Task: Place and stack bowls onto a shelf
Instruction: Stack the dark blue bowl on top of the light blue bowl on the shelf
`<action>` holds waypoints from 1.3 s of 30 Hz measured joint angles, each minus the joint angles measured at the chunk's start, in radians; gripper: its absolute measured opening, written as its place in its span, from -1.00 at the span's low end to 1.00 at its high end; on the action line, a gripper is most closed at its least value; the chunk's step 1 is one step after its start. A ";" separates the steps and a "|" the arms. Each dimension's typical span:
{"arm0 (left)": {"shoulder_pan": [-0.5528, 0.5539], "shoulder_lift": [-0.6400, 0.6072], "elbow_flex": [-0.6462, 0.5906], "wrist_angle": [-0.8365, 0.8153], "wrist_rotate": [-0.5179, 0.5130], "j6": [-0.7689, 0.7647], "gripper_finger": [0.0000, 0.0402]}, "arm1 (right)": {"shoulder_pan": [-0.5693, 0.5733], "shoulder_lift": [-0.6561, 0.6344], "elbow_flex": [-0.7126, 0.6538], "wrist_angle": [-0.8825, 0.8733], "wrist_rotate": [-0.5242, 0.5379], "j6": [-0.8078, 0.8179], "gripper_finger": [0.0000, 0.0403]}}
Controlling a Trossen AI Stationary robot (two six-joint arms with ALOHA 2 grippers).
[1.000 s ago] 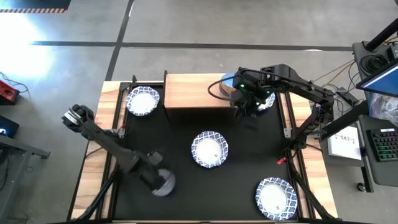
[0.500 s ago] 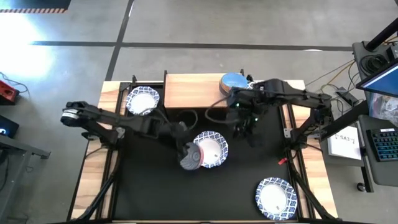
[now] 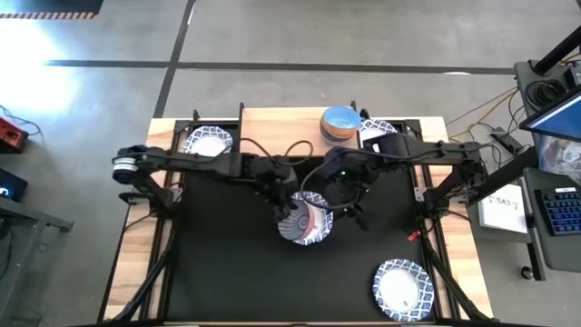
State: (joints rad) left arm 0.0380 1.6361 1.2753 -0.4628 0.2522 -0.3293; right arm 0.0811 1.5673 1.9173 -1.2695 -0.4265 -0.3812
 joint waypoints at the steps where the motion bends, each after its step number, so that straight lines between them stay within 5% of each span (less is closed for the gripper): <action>1: 0.000 0.023 0.024 -0.006 0.017 0.016 -0.97 | 0.000 0.000 -0.009 0.006 0.001 0.002 -0.53; 10: 0.026 0.156 0.190 -0.089 0.026 0.174 -0.97 | 0.002 0.000 -0.084 0.004 0.001 -0.089 -0.53; 19: 0.075 0.147 0.170 -0.059 0.032 0.178 -0.97 | 0.002 0.000 -0.112 -0.005 0.001 -0.180 -0.53; 27: 0.087 0.157 0.171 0.041 0.184 0.146 -0.97 | 0.002 -0.002 -0.112 0.041 0.001 -0.281 -0.53; 39: 0.089 0.216 0.214 0.044 0.219 0.107 -0.97 | 0.002 0.029 -0.113 0.099 0.001 -0.265 -0.53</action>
State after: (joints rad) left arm 0.1268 1.8520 1.4895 -0.4188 0.4709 -0.2222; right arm 0.0830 1.5966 1.8038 -1.1709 -0.4259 -0.6463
